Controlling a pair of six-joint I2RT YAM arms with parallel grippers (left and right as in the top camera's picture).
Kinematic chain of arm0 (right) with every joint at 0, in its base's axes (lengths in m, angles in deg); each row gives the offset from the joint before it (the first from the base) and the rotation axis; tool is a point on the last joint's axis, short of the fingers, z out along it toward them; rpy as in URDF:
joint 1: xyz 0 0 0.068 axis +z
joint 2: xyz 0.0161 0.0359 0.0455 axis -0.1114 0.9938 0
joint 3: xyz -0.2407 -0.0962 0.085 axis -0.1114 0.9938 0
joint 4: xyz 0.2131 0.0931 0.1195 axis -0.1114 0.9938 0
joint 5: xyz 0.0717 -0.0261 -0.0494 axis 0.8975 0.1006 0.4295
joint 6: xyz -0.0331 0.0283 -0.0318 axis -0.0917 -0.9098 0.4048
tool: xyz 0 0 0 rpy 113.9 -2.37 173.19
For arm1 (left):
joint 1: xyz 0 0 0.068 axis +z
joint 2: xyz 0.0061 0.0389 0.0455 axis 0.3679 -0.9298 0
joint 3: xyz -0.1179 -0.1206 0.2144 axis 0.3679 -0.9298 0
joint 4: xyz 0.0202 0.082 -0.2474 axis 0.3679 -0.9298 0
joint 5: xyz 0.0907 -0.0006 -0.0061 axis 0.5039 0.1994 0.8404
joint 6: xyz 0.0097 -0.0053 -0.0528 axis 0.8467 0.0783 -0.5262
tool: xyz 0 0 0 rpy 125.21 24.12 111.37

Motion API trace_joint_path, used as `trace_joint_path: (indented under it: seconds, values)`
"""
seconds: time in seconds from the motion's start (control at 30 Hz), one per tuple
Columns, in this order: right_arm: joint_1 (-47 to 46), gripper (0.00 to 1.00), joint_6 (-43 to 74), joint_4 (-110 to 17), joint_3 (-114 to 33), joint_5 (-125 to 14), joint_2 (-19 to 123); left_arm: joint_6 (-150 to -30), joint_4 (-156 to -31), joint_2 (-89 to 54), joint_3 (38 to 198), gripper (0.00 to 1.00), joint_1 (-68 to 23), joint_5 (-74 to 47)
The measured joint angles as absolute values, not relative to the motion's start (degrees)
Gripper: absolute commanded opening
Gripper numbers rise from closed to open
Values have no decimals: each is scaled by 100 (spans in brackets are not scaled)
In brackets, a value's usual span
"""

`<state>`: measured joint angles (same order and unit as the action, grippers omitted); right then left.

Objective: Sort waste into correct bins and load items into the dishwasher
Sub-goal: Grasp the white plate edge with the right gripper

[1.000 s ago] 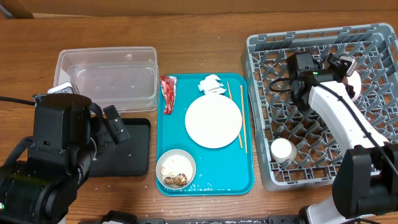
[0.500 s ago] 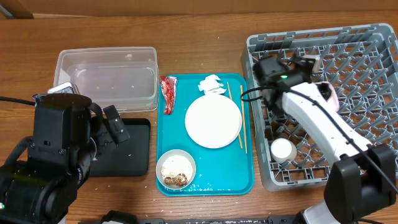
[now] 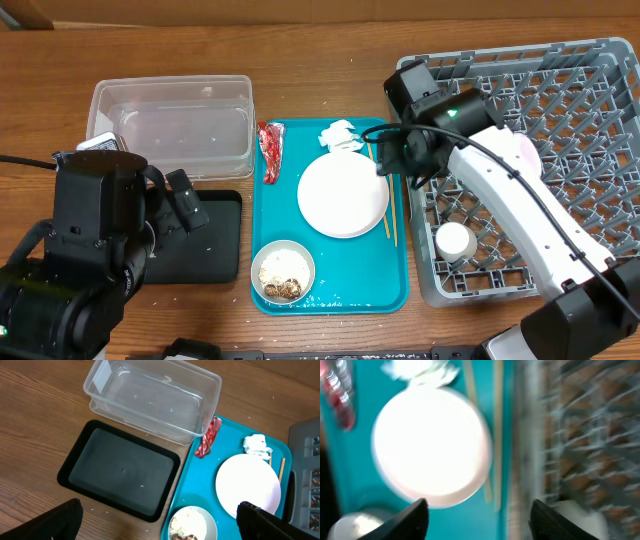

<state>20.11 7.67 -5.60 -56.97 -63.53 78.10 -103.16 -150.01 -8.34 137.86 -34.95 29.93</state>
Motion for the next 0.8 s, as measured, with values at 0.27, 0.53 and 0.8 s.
trace_joint_path:
  seconds: [0.27,0.53,0.8]
  values:
    - [2636,63,-579,-1356,-4412,-5334,7860,-10316,-15003,-834,13786,100,-3495,2995]
    - [3339,70,-2365,-2433,-3433,-5216,7928,-10316,-15001,-834,13786,100,-3495,2993]
    - [3296,62,-3375,-3154,-3157,-5470,8116,-10316,-15003,-845,13786,100,-3495,2993]
